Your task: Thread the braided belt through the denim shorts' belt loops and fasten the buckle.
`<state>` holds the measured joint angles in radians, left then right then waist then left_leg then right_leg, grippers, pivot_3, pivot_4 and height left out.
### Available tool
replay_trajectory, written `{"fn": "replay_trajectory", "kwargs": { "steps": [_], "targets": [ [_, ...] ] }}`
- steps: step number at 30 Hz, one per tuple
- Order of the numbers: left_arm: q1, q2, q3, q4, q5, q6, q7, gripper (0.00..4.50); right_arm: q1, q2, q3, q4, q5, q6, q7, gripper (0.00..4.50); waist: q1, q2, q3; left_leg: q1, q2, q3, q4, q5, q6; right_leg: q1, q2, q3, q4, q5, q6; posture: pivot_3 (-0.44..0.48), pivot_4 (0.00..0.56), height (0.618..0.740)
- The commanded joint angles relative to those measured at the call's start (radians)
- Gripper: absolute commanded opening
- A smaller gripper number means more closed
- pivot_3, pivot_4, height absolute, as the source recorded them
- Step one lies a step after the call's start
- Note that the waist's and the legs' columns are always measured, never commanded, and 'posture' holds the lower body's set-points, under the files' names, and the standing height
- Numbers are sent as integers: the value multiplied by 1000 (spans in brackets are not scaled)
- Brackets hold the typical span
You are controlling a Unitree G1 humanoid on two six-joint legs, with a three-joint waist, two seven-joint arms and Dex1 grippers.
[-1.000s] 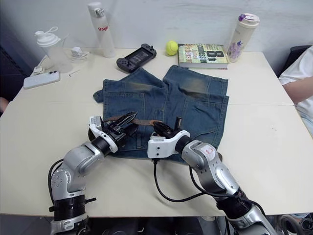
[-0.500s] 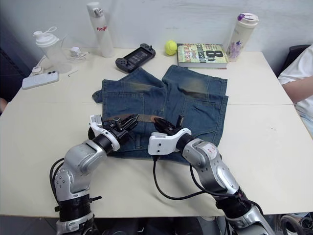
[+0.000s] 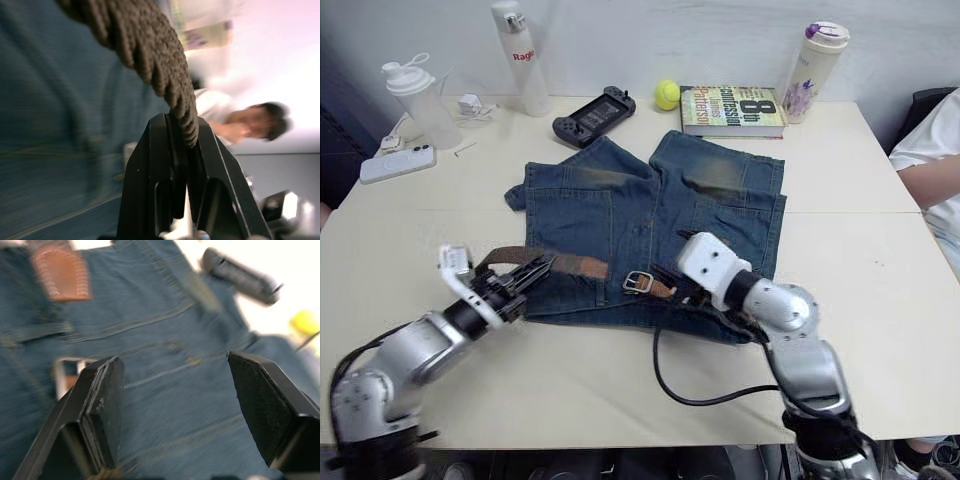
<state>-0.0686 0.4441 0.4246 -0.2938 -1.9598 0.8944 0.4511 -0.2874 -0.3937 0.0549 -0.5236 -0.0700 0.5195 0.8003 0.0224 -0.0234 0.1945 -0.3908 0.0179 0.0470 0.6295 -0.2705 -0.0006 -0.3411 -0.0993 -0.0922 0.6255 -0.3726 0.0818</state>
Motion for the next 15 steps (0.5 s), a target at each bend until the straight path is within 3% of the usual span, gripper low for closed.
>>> {"fn": "replay_trajectory", "kwargs": {
  "steps": [1, 3, 15],
  "targets": [
    [17, 49, 7, 9, -12, 12, -72, 0, 3, -23, -27, -57, 86, 57, 14, 3504, 2, 1, 0, 0, 0, 0, 0, 0, 0, 0, 0, 0, 0, 0, 0, 0, 150, 740],
    [29, 90, -10, 28, -12, 10, -75, 0, 1, -31, -26, -62, 112, 76, 4, 3504, 1, 1, 1, 0, 0, 0, 0, 0, 0, 0, -1, 0, 0, 0, 0, 0, 150, 740],
    [56, 120, -99, 38, 73, -30, -100, 0, -10, -50, -27, -122, 210, 154, -72, 3504, -4, 3, 2, 0, 0, 0, -2, -1, -1, -2, -2, 0, 0, 0, 0, 0, 150, 740]
  ]
}}
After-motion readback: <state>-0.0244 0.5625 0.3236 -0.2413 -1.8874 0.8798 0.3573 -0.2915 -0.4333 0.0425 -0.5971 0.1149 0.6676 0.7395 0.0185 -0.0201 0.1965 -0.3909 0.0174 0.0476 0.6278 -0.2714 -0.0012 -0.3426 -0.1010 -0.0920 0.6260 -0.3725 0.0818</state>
